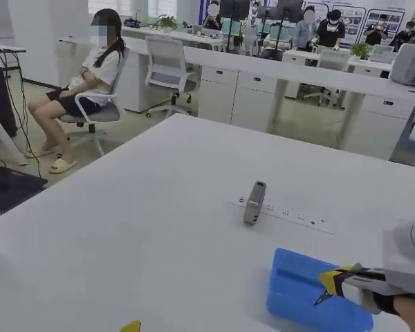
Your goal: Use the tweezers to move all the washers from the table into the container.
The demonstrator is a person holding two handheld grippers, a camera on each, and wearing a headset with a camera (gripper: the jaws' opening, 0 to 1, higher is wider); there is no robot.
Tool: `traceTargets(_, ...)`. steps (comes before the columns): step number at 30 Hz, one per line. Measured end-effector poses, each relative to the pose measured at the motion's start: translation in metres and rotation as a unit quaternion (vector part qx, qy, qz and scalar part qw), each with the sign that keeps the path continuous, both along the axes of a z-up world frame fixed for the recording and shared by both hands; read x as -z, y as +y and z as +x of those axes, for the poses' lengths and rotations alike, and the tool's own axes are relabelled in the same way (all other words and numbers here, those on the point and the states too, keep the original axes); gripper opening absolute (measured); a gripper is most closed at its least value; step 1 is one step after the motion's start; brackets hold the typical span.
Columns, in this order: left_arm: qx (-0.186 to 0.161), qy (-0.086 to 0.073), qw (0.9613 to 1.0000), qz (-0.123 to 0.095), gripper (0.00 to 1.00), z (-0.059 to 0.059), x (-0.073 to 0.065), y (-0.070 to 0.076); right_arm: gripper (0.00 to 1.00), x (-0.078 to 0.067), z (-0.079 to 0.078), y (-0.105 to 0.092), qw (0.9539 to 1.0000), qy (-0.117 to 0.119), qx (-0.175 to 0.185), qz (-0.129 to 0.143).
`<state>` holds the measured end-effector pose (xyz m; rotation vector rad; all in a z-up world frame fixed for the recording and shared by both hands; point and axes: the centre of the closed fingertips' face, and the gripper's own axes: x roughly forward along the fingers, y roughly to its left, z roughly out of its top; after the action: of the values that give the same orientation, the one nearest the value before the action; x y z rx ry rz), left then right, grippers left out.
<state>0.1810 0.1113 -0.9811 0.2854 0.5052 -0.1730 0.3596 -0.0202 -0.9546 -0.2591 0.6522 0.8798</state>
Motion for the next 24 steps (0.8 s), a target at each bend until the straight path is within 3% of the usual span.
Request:
traceTargets(8, 0.001, -0.002, 1.0, -0.001, 0.91, 0.001, 0.0, 0.0, 0.02, 0.021, -0.01, -0.009, 0.9996, 0.026, 0.002, -0.011)
traceTargets(15, 0.001, -0.001, 1.0, -0.001, 0.9, 0.001, 0.0, 0.0, 0.02, 0.051, -0.011, -0.022, 0.9982, 0.05, 0.014, -0.03)
traceTargets(24, 0.004, 0.003, 1.0, 0.0, 0.9, 0.0, 0.002, -0.001, 0.02, 0.067, -0.012, -0.029, 0.9967, 0.058, 0.025, -0.052)
